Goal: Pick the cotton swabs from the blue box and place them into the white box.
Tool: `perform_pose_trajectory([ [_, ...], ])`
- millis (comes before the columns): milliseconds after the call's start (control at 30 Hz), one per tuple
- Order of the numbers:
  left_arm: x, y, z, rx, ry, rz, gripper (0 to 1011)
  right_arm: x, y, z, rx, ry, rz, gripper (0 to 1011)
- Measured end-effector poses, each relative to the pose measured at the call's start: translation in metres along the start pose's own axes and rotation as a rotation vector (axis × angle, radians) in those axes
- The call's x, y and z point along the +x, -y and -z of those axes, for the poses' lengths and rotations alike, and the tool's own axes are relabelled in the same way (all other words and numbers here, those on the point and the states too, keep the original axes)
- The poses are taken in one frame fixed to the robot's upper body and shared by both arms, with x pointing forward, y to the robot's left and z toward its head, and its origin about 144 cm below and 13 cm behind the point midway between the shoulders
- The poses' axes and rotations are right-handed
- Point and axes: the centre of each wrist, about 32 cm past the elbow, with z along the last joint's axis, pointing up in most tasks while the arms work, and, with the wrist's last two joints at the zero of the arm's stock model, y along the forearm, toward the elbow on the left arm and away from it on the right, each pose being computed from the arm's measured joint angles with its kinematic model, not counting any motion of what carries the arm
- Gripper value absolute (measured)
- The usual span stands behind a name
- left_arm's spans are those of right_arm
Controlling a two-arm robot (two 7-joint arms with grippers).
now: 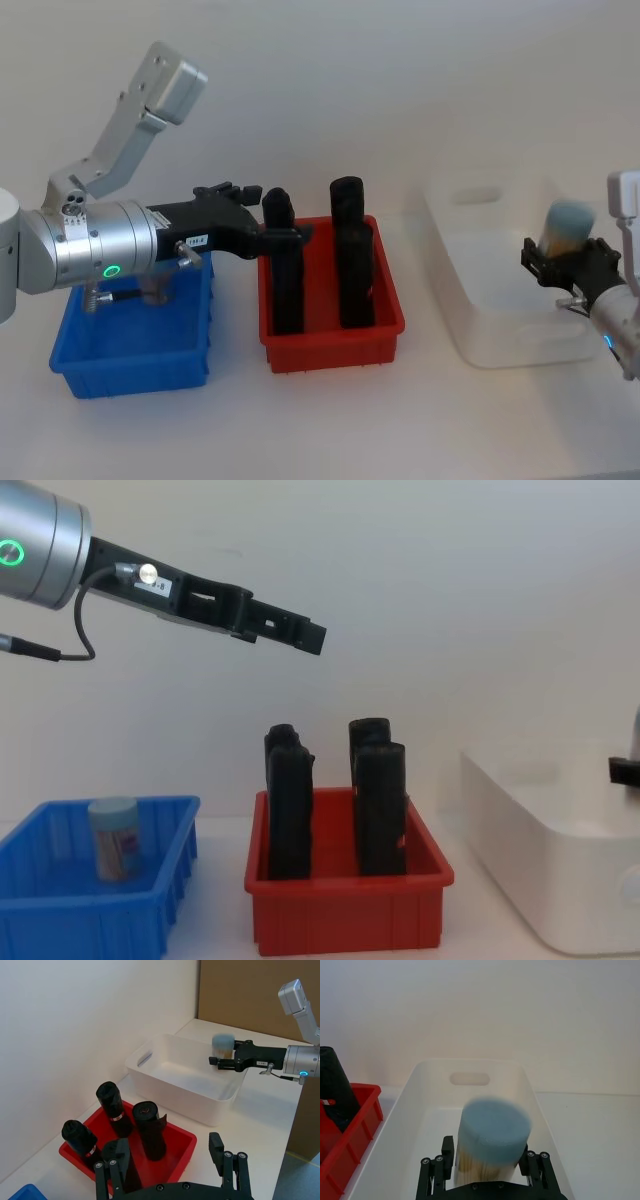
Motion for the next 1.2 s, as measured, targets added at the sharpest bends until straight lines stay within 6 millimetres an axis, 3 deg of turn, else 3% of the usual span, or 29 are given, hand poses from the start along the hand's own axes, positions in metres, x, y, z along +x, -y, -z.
perform_pose_trajectory([
  [400, 0.0, 0.0, 0.0, 0.0, 0.0, 0.0, 1004, 0.0069, -0.0086, 0.0053, -0.014, -0.004, -0.002, 1002],
  [1200, 0.0, 0.0, 0.0, 0.0, 0.0, 0.0, 1004, 0.0102, -0.0052, 0.0056, 0.057, 0.013, 0.009, 1001],
])
